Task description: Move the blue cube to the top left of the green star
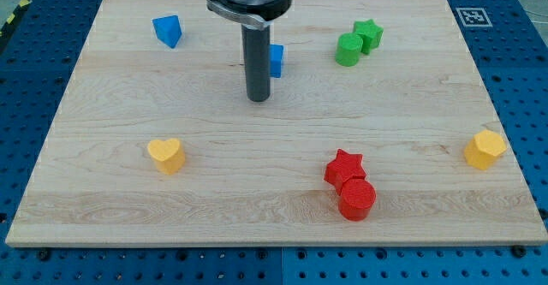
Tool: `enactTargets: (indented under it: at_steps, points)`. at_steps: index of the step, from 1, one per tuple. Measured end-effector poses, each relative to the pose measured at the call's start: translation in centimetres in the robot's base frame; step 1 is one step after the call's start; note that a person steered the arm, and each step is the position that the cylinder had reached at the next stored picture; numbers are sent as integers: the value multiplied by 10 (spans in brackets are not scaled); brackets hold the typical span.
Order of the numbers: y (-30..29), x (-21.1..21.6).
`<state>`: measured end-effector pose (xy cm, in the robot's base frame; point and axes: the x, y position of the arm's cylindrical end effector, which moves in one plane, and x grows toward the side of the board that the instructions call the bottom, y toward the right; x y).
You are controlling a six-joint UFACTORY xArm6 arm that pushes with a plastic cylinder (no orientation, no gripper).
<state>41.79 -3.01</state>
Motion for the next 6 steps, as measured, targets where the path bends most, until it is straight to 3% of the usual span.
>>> enactTargets:
  at_steps: [2,4,6]
  points:
    - [10,-53]
    - [-15,-60]
    - [0,-75]
